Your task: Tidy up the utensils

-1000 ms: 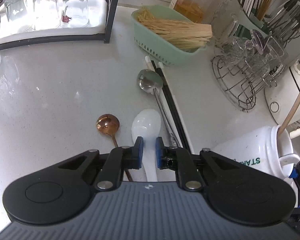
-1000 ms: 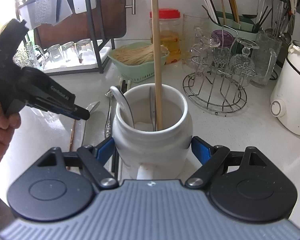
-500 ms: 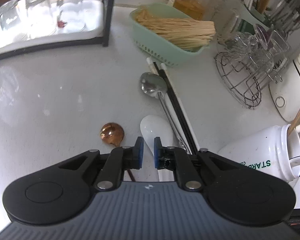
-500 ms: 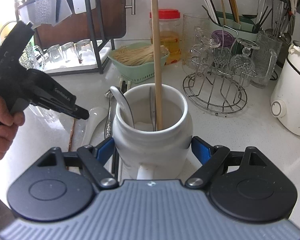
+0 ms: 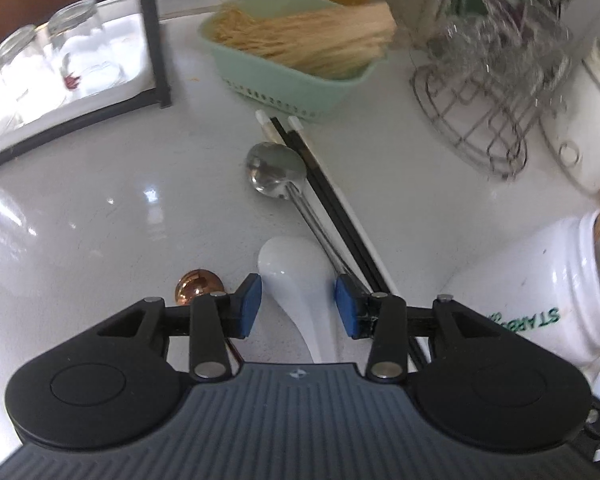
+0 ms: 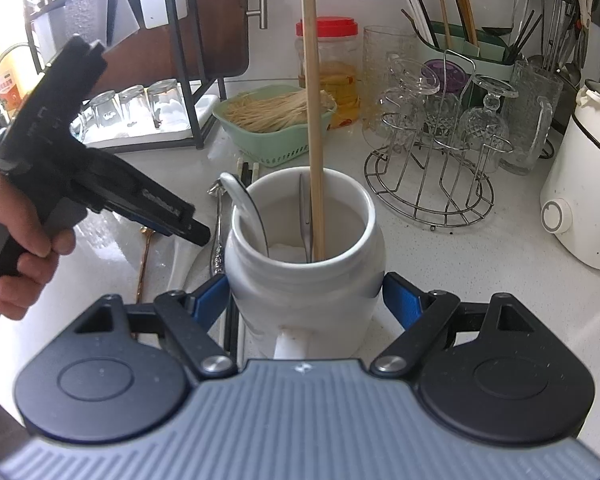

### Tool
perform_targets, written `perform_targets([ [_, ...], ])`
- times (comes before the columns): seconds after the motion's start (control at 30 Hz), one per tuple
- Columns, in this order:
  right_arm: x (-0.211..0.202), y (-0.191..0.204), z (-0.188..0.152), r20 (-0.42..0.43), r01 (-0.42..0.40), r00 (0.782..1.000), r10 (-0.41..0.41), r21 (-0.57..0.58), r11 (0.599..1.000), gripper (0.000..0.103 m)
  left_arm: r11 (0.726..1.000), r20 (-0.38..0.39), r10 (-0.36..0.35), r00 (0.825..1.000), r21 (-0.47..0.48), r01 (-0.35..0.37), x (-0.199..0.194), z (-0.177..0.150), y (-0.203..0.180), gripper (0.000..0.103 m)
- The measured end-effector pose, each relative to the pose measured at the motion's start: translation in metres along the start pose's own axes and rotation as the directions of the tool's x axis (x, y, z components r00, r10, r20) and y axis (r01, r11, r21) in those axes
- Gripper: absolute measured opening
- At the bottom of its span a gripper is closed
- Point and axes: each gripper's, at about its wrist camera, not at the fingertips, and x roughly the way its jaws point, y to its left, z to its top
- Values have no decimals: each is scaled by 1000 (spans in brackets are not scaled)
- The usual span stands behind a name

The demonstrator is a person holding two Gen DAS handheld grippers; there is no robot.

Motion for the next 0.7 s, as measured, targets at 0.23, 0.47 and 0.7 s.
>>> perform_targets([
  [0.23, 1, 1, 0, 3, 2, 1000, -2, 3, 1000, 86, 997, -27, 53, 998, 61, -51, 10, 8, -7, 49],
  [0.47, 2, 0, 2, 2, 4, 1000, -4, 7, 1000, 86, 991, -20, 103, 994, 82, -101, 17, 13, -10, 59],
  [0.7, 4, 1, 4, 1, 13, 1000, -13, 14, 1000, 86, 991, -15, 105, 994, 86, -104, 16, 17, -7, 50],
])
